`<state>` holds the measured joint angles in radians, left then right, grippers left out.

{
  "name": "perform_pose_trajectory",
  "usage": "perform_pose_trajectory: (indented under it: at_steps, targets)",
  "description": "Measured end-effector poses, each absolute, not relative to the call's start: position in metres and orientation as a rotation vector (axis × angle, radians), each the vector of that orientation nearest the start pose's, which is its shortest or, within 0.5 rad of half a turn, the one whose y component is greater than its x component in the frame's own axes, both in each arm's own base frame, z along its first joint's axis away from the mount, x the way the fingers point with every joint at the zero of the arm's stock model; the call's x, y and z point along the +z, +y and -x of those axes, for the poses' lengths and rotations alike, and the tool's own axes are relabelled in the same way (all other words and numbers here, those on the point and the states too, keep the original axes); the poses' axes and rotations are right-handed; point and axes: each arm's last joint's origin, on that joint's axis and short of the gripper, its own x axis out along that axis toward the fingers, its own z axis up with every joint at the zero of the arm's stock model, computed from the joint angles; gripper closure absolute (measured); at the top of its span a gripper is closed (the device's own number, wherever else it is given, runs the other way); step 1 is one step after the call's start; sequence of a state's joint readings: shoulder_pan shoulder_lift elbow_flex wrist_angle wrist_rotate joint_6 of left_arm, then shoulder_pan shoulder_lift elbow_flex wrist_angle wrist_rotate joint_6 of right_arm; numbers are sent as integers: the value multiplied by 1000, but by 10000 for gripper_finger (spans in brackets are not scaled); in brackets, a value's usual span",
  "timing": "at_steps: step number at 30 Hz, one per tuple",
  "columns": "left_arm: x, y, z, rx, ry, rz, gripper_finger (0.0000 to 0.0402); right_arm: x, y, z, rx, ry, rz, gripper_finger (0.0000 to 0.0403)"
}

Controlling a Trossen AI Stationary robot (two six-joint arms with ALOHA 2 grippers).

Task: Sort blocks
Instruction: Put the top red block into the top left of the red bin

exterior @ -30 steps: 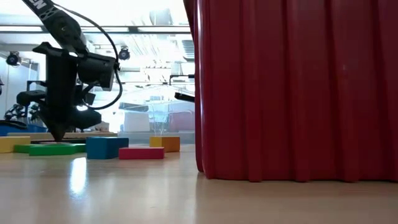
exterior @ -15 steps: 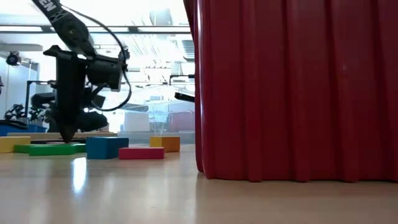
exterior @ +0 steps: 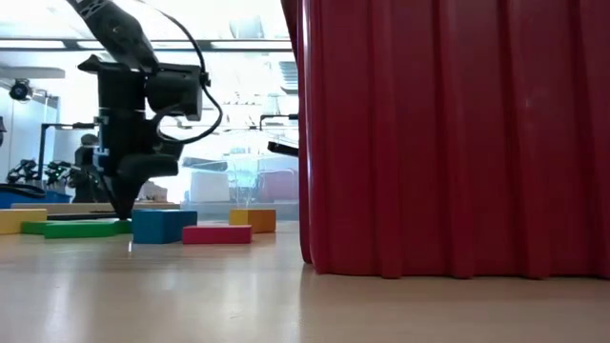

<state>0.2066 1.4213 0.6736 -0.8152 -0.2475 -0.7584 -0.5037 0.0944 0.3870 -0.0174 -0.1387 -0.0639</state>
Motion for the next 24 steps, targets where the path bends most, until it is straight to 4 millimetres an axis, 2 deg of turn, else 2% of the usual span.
perform_pose_trajectory:
  at_steps: [6, 12, 15, 18, 24]
  targets:
    - [148, 36, -195, 882, 1364, 482, 401, 283, -29, -61, -372, -251, 154, 374]
    - [157, 31, -195, 881, 1303, 514, 389, 283, -29, -61, -373, -249, 162, 376]
    - [161, 31, -193, 928, 1256, 560, 360, 283, -29, -61, -373, -249, 163, 374]
    - [165, 32, -191, 952, 1220, 535, 320, 283, -29, -61, -373, -249, 165, 373]
    - [169, 32, -190, 820, 1276, 339, 224, 283, -29, -61, -374, -249, 165, 373]
